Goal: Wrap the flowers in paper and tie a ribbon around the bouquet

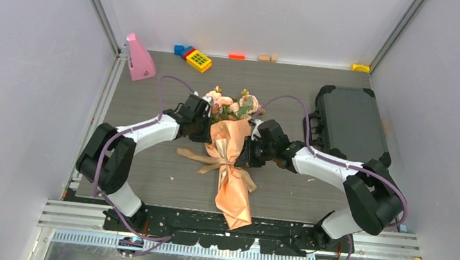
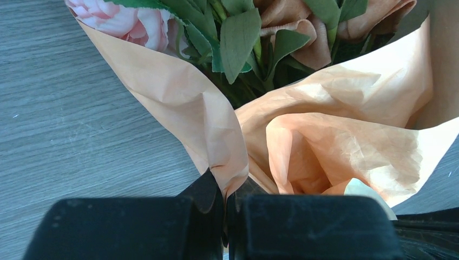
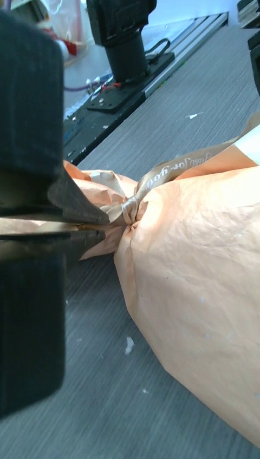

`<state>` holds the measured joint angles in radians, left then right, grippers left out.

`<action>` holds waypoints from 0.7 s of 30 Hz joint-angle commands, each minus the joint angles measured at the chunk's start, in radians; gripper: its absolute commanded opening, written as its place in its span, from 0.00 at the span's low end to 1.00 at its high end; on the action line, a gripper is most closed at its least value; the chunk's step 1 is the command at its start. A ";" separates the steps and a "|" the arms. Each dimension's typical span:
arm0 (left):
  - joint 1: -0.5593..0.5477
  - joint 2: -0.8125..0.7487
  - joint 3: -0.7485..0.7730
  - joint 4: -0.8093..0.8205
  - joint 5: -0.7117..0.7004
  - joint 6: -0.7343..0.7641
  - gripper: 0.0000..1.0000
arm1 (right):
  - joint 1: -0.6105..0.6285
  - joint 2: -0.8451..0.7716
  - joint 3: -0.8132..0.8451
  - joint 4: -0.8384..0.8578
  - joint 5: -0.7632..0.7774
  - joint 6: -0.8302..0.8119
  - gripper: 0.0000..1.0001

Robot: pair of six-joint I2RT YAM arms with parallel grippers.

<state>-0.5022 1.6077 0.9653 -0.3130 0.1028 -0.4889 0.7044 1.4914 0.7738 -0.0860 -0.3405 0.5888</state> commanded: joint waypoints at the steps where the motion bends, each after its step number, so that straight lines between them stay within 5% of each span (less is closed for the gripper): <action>1: -0.002 0.000 0.031 -0.005 -0.006 0.009 0.00 | 0.009 -0.011 0.038 0.007 0.008 -0.020 0.03; 21: -0.001 -0.012 0.019 -0.014 -0.057 0.029 0.00 | -0.011 -0.096 0.014 -0.150 0.270 -0.023 0.01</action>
<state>-0.5030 1.6081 0.9653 -0.3138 0.0898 -0.4877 0.7082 1.4498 0.7761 -0.1970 -0.1413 0.5800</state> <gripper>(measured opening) 0.010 0.022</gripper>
